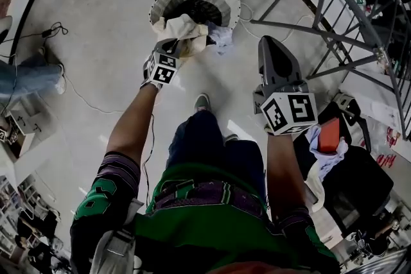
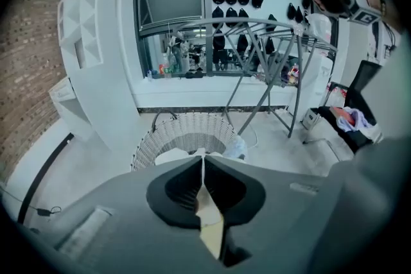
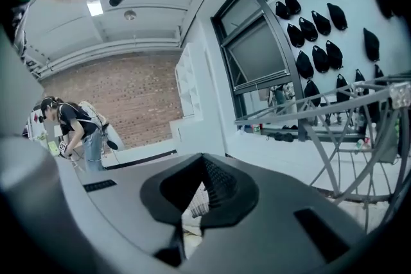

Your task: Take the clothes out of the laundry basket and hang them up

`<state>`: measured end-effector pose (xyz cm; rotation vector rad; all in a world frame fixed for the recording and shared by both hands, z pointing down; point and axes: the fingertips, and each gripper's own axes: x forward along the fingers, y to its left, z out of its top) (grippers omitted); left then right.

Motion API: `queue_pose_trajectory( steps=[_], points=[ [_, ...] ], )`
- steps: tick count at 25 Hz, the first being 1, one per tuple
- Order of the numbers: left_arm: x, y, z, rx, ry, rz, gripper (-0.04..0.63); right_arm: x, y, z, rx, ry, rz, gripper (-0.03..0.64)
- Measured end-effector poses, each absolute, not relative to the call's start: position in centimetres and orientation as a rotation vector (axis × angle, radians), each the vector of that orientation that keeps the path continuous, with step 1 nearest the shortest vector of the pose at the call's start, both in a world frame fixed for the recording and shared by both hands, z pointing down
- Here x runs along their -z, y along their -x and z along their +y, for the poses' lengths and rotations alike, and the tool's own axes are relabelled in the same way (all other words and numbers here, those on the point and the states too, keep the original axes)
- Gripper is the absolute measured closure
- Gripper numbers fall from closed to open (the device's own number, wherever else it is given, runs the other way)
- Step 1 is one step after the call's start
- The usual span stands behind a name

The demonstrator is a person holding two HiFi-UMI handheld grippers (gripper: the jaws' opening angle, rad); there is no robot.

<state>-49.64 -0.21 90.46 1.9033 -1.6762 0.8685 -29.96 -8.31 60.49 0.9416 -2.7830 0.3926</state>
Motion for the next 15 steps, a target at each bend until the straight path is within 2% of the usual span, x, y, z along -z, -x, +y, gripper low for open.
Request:
queue_pose_trajectory(
  steps=[15],
  points=[
    [-69.2,46.7,-0.2,-0.711,-2.081,-1.780,0.572,-46.2,25.0,-5.4,-0.322,-0.970,-2.840,0.617]
  ],
)
